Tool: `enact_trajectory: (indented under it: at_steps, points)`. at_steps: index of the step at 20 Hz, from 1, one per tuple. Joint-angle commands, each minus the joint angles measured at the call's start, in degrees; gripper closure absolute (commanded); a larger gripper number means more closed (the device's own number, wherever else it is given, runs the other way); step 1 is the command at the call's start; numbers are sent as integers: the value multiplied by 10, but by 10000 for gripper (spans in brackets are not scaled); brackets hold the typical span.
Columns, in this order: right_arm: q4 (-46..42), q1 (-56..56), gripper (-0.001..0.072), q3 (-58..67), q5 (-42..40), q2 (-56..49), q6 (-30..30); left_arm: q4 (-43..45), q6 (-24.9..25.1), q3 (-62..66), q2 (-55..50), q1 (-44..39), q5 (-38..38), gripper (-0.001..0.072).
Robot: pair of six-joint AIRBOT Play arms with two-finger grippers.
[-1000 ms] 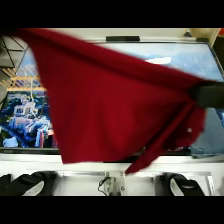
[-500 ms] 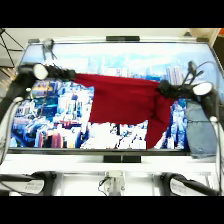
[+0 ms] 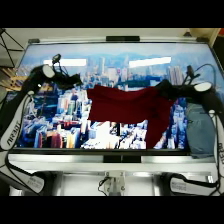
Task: Fold the shirts.
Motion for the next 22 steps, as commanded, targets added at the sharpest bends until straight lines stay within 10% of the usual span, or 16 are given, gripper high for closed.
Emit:
enact_trajectory:
  at_steps: [1, 5, 15, 18, 21, 22]
  points:
    - [-70, -65, 182, 40, 170, 51, -1, -13, 68, 81, -4, 62, -234, 115]
    - [-206, -121, 181, -11, 332, 101, 22, -15, 103, -25, 25, 68, -349, 115]
    - [-216, -131, 181, -121, 318, 155, 21, -209, 151, -292, 54, -56, -56, 120]
    - [-218, -131, 180, -122, 306, 155, 22, -212, 129, -292, 51, -71, -13, 301]
    - [-253, -119, 94, -156, 296, 155, 12, -212, 117, -283, 53, -69, 10, 672]
    - [-267, -103, 94, -176, 281, 155, 12, -212, 117, -277, 56, -68, 9, 671]
